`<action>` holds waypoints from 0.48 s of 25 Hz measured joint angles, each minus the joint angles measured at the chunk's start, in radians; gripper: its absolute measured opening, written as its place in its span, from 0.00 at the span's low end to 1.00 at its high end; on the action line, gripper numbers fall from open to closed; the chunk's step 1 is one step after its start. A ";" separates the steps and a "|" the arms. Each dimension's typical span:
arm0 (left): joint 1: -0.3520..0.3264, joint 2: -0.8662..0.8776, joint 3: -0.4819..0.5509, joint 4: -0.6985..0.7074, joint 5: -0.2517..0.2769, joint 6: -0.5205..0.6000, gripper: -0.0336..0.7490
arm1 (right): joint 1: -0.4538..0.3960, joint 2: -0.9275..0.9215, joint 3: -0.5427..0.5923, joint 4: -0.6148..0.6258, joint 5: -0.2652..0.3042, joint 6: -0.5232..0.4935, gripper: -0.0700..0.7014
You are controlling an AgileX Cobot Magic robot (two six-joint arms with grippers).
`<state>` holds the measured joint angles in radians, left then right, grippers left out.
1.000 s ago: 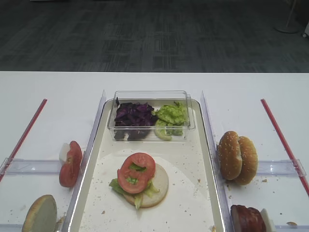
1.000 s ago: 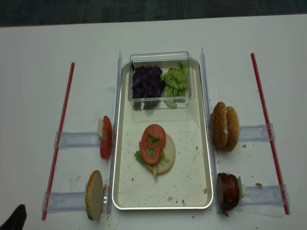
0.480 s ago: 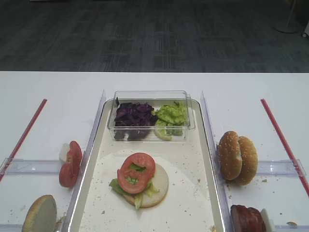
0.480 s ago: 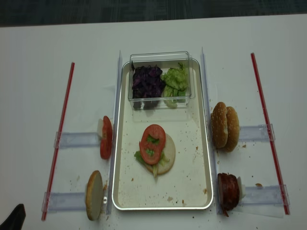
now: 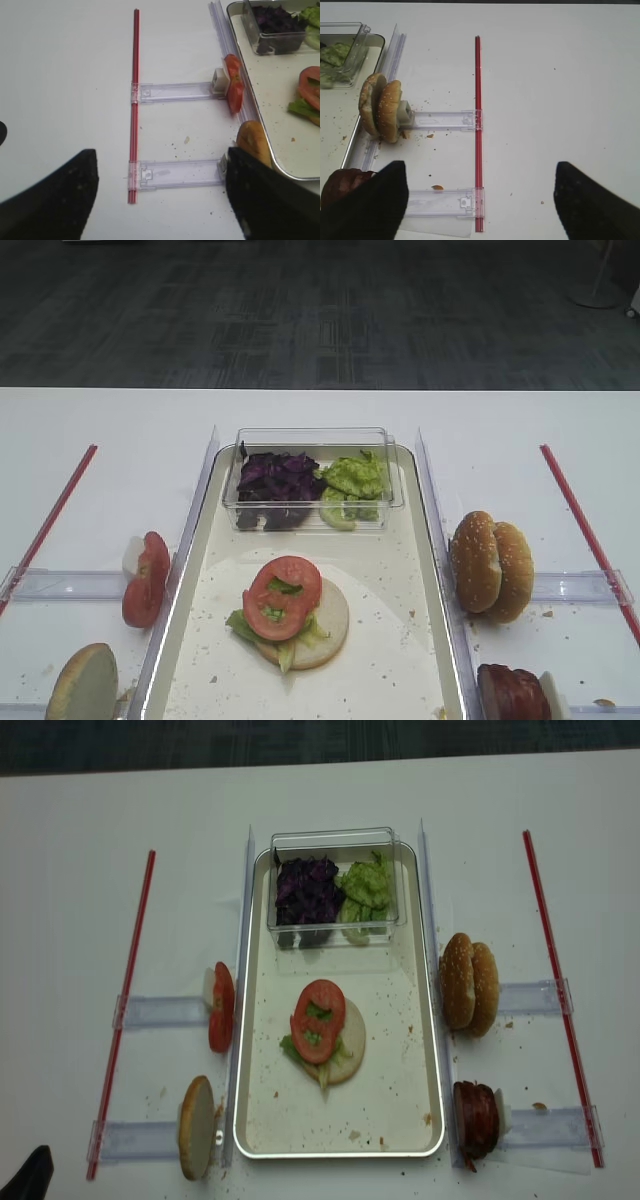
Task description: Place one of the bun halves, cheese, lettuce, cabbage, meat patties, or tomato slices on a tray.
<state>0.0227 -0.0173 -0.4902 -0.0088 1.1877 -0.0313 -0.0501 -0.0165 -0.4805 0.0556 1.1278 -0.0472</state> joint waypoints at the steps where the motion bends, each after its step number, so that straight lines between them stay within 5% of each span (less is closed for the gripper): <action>1: 0.000 0.000 0.000 0.000 0.000 0.000 0.67 | 0.000 0.000 0.000 0.000 0.000 0.000 0.89; 12: 0.000 0.000 0.000 0.000 0.000 0.000 0.67 | 0.000 0.000 0.000 0.000 0.000 0.000 0.89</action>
<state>0.0227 -0.0173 -0.4902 -0.0088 1.1877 -0.0313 -0.0501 -0.0165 -0.4805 0.0556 1.1278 -0.0472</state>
